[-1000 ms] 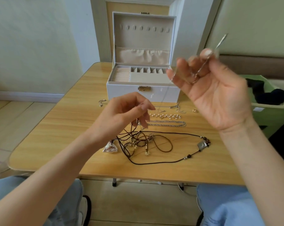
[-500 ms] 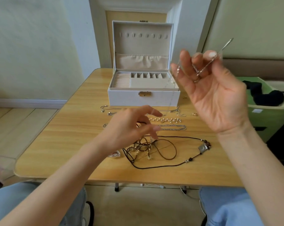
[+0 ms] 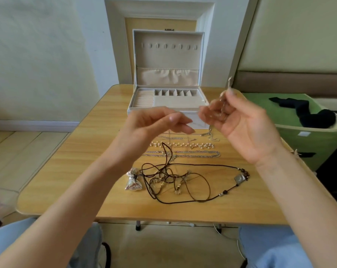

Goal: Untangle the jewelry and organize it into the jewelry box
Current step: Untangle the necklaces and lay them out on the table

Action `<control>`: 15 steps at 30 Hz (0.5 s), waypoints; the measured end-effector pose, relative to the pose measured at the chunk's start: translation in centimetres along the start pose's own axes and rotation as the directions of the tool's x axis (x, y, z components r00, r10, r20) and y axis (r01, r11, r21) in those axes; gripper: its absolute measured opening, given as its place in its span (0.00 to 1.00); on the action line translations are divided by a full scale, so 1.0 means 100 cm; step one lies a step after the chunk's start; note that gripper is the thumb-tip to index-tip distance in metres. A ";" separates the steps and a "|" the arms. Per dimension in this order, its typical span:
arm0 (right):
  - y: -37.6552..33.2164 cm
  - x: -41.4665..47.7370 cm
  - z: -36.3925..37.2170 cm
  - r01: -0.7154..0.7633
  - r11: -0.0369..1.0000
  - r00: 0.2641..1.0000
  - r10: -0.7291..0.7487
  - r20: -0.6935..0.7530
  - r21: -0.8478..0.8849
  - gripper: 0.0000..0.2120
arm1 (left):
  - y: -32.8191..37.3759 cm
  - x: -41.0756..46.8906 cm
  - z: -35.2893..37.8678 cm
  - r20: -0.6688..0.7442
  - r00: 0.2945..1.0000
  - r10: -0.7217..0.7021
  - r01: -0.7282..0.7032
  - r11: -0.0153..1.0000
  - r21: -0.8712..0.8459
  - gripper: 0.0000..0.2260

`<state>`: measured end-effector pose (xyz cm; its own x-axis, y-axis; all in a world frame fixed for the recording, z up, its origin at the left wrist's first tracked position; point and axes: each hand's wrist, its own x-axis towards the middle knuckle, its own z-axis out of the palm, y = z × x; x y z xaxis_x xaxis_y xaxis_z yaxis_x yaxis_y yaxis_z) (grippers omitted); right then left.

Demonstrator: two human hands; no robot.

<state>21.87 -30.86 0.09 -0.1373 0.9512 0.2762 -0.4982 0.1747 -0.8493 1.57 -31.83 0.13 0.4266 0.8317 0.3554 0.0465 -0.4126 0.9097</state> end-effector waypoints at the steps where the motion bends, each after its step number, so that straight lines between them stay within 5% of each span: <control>1: 0.002 -0.002 -0.001 -0.021 0.998 1.000 0.020 -0.011 -0.062 0.07 | 0.001 0.000 -0.002 -0.023 1.000 0.001 -0.001 1.000 -0.007 0.10; 8: 0.009 -0.006 0.006 -0.063 0.981 0.997 0.072 0.038 -0.182 0.05 | 0.007 0.001 -0.005 -0.030 0.998 0.053 -0.055 0.996 -0.072 0.09; 15: 0.012 -0.004 0.000 -0.065 0.935 0.998 0.054 -0.042 -0.349 0.04 | 0.010 0.000 -0.010 0.040 0.999 -0.001 0.023 0.844 -0.535 0.11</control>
<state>21.30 -31.01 -0.99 -0.1274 0.9692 0.2108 -0.1582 0.1900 -0.9690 0.71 -31.85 1.29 0.4627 0.8166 0.3451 -0.4346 -0.1304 0.8911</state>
